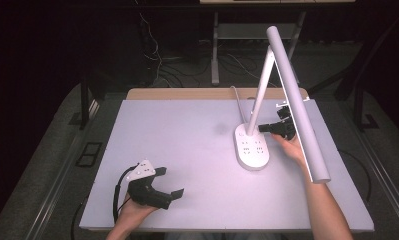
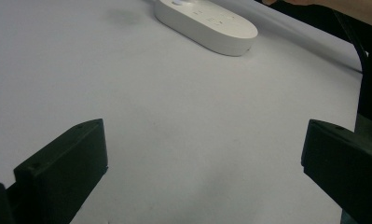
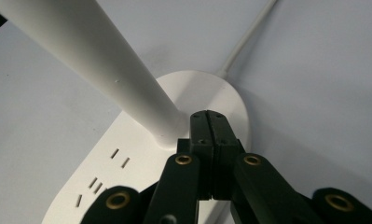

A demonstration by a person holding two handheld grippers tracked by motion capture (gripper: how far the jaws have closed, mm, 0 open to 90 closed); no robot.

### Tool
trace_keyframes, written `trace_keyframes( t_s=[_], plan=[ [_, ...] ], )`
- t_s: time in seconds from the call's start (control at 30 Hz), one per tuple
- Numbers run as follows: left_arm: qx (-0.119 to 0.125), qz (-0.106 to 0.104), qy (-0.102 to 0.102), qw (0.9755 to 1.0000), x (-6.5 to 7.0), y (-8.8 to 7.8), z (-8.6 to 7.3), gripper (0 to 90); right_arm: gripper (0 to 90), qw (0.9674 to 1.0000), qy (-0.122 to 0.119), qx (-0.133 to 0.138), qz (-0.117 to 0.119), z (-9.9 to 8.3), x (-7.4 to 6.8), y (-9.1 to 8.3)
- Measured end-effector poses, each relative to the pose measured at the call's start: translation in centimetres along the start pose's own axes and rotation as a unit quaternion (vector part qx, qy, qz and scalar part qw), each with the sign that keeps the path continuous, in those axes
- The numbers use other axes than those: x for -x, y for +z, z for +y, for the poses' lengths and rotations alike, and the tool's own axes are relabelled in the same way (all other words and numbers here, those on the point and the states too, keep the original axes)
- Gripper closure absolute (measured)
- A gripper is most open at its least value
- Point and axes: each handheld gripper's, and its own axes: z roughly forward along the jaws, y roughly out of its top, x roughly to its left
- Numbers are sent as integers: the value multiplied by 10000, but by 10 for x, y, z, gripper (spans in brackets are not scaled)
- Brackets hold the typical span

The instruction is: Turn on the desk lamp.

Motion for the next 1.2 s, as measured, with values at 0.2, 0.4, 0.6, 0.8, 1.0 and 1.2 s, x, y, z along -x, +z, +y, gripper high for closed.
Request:
trace_keyframes(
  t_s=[0.2,0.4,0.6,0.8,1.0,1.2],
  plan=[
    [6,-1,-5,10000,0,-1,0,0,899,10000,-22,26,-52,0,-3,-14],
    [14,-21,5,10000,1,0,0,0,899,9999,-42,96,-44,-4,-11,-29],
    [3,-46,32,10000,2,0,1,0,898,9997,-104,198,-47,-12,-17,-43],
    [6,-61,32,10000,2,0,1,0,732,9993,125,358,80,-22,-21,-56],
    [23,-76,37,10000,3,-1,1,0,463,9982,272,526,73,-34,-29,-67],
    [6,-96,72,9999,3,-1,1,0,159,9970,350,686,44,-45,-44,-76]
  ],
)
